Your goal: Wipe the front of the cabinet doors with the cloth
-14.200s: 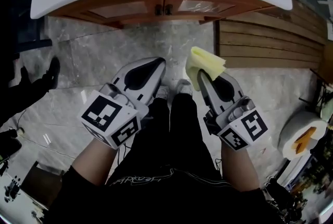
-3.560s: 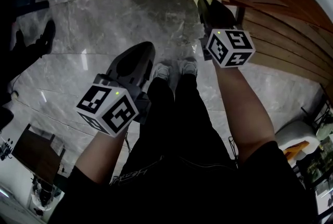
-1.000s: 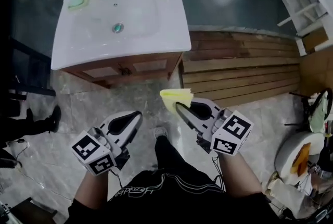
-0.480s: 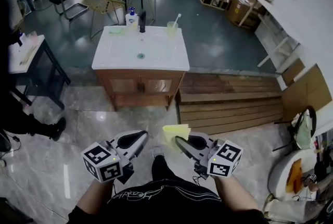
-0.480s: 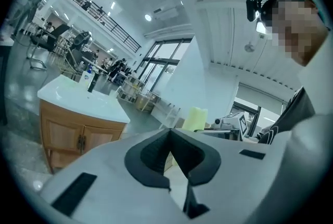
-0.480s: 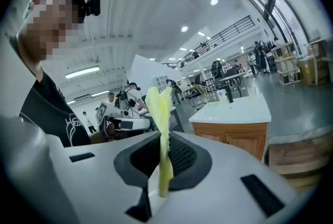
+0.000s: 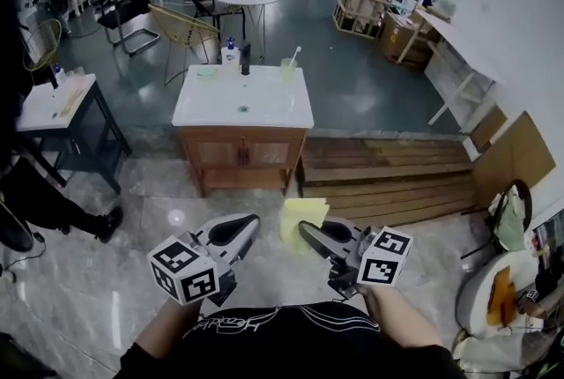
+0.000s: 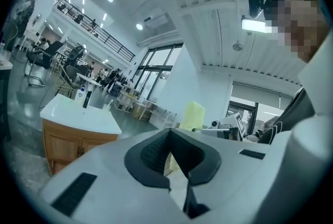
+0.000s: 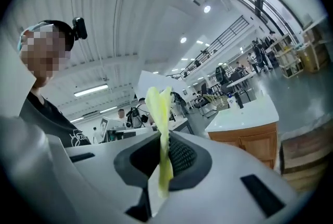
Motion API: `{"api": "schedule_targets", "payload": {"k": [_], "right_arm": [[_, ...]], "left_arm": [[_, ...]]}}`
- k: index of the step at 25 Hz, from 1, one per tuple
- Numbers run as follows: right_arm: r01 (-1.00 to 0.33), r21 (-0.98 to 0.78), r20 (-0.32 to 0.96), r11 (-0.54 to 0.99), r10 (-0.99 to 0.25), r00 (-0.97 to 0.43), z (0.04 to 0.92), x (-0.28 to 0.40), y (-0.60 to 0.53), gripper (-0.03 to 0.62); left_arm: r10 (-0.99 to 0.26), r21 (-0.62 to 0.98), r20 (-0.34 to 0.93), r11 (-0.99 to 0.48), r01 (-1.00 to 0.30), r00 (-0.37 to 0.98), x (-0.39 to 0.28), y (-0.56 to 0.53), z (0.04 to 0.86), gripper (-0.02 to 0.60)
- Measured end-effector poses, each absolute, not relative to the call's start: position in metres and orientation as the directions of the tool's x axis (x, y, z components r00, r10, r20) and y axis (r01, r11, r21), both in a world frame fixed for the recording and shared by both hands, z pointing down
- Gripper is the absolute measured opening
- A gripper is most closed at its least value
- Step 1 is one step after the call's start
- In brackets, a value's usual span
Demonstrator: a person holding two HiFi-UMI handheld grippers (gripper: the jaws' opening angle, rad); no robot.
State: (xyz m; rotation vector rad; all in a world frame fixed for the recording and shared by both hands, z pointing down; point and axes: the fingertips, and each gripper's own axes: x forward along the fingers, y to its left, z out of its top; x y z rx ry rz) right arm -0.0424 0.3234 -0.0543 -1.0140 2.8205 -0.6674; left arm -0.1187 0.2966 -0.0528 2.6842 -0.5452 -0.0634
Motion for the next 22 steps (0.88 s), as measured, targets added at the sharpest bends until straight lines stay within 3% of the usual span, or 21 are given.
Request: {"api": "schedule_targets", "payload": {"k": [22], "right_arm": [[-0.569, -0.323, -0.015, 0.757, -0.605, -0.796, -0.081, 0.023, 0.422, 0.040]], "left_arm": [[-0.503, 0.281, 0.049, -0.822, -0.495, 0.863, -0.045, 0.402, -0.093, 0.006]]}}
